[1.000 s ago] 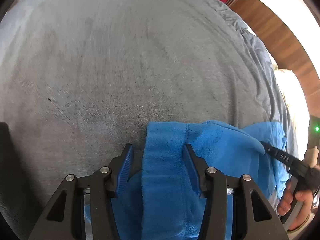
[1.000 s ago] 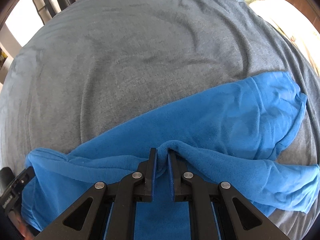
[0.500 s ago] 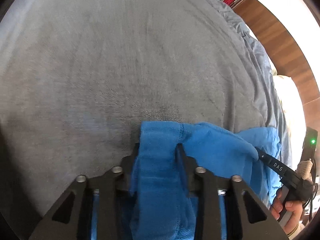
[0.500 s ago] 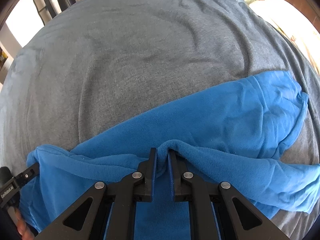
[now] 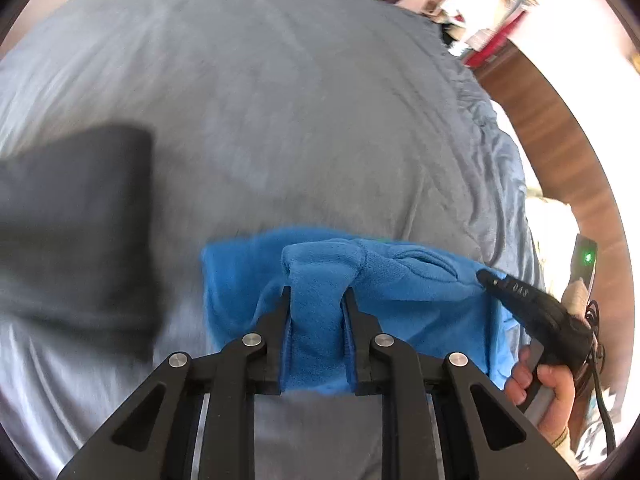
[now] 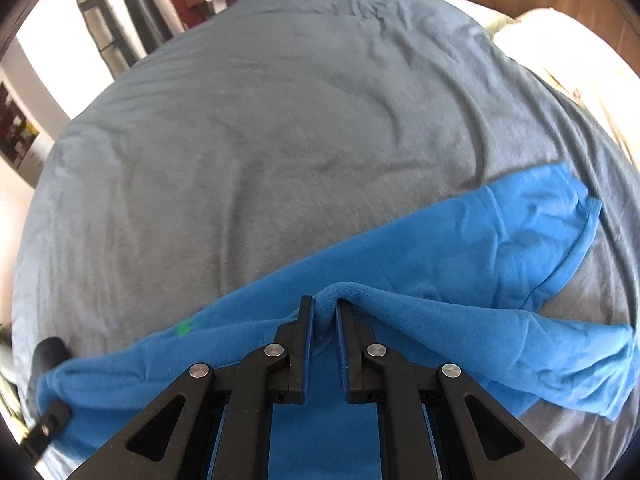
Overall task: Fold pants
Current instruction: 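Lift the waistband with both tools and fold it over toward the cuffs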
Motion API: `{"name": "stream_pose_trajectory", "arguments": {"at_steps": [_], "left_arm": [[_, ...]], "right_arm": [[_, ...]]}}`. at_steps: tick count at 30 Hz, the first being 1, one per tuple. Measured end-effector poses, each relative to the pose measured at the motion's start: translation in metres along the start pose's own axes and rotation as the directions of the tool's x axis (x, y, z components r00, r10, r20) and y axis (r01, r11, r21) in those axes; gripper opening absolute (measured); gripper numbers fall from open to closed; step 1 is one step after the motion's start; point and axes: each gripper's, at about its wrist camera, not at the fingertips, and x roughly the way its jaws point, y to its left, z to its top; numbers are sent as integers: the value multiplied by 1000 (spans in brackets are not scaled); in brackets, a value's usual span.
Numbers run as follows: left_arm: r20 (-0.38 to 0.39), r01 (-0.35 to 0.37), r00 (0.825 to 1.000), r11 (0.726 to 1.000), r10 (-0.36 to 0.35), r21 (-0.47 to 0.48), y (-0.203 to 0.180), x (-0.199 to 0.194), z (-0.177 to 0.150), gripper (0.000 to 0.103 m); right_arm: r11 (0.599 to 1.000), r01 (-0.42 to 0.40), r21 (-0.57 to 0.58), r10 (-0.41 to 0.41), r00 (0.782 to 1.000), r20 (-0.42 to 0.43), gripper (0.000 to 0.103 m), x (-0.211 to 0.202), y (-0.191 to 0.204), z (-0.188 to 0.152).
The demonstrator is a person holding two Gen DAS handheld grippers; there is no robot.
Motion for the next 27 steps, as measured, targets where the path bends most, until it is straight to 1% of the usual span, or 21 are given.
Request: {"name": "stream_pose_trajectory", "arguments": {"at_steps": [4,6,8,13,18,22,26,27], "left_arm": [[-15,-46,999,999,45,-27,8,11,-5,21],[-23,-52,998,998,51,-43,14,22,-1,21],[-33,-70,997,997,68,-40,21,37,8,21],[-10,-74,997,997,74,-3,30,57,22,21],[-22,-87,996,996,87,-11,38,77,26,22],[-24,-100,995,995,100,-6,39,83,26,23],[-32,-120,992,993,120,5,36,86,28,32],[-32,-124,992,992,125,15,34,85,29,37]], "right_arm": [[1000,-21,2,21,1000,-9,11,0,5,2],[1000,-25,2,25,999,-30,11,12,11,7],[1000,-20,8,20,998,-52,11,26,16,10],[1000,2,3,-2,997,-76,11,57,25,15],[1000,19,-1,-19,995,-94,11,76,29,18],[999,27,-26,-30,994,-103,11,86,31,18],[999,25,-31,-29,992,-120,12,89,33,16],[999,22,-31,-26,992,-123,13,88,34,17]]}}
